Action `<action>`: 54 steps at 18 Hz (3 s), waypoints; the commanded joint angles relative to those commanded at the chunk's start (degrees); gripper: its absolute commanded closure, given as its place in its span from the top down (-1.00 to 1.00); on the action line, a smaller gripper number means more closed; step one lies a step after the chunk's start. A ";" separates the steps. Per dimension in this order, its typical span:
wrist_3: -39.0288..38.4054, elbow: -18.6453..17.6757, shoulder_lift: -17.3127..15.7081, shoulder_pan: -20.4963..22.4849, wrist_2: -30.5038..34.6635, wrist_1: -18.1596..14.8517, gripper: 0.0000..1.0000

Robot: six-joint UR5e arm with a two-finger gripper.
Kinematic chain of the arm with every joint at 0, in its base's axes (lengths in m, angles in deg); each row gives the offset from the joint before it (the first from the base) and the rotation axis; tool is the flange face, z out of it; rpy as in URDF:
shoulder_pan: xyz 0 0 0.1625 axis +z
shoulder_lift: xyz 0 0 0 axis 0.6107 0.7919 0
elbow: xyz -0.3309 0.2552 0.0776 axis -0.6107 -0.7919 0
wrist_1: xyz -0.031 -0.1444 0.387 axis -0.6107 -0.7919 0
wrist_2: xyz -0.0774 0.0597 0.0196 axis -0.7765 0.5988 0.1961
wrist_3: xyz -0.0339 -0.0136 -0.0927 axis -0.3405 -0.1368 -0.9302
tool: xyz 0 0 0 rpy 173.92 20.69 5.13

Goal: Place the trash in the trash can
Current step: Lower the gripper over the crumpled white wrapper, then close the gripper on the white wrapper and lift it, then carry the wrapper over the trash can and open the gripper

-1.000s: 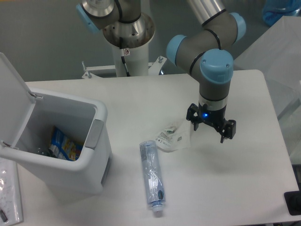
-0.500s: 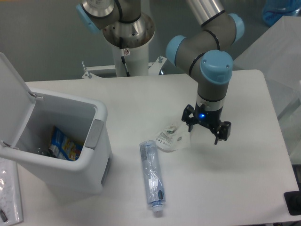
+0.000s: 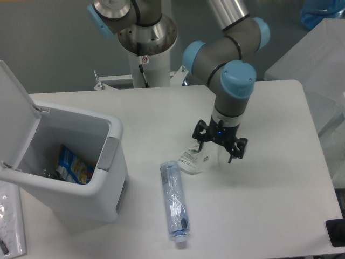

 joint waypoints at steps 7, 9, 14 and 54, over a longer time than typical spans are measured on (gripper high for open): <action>-0.35 0.00 3.34 -1.32 0.09 0.53 1.00; -0.35 0.44 4.04 -1.32 0.09 0.53 1.00; -0.26 2.37 5.63 -1.32 -0.09 0.44 -0.26; -30.23 14.77 -17.13 -11.77 -38.85 0.09 -1.00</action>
